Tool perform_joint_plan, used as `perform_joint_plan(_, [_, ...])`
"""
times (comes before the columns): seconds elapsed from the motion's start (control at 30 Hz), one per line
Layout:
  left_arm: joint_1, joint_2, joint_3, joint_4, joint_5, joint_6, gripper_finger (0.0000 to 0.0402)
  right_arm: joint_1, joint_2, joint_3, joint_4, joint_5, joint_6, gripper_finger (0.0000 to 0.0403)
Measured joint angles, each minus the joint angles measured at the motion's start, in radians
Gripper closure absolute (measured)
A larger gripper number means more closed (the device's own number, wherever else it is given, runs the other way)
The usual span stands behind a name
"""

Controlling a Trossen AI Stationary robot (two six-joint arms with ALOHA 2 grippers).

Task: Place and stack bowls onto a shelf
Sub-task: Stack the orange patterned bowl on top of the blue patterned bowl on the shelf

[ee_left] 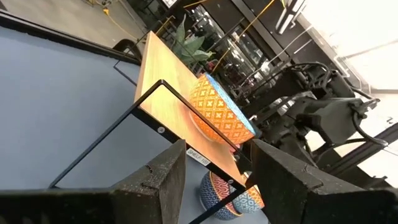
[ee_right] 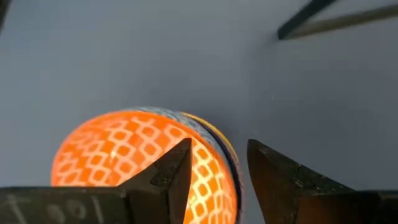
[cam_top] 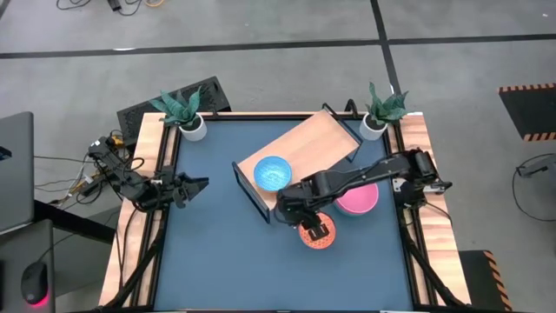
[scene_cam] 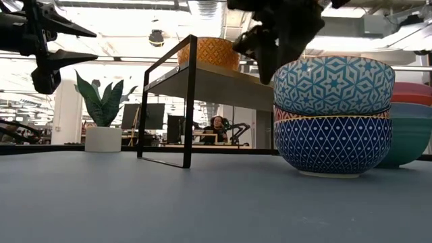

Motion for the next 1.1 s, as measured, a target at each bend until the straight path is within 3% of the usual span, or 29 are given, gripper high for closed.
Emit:
perform_joint_plan(0.47, [0.000,0.000,0.000,-0.013,0.018,-0.035,0.0236,0.026,0.000,-0.099,0.059,0.049,-0.059,0.0228])
perform_joint_plan(0.63, [0.000,0.000,0.000,-0.013,-0.001,-0.037,0.0236,0.023,-0.001,-0.099,0.060,0.077,-0.084,0.0269])
perform_joint_plan(0.87, [0.000,0.000,0.000,-0.013,-0.007,-0.037,0.0236,0.007,-0.002,-0.098,0.047,0.075,-0.106,0.0367])
perform_joint_plan(1.1, [0.000,0.000,0.000,-0.024,-0.007,-0.037,0.0236,-0.019,-0.001,-0.075,0.029,0.042,-0.086,0.0375])
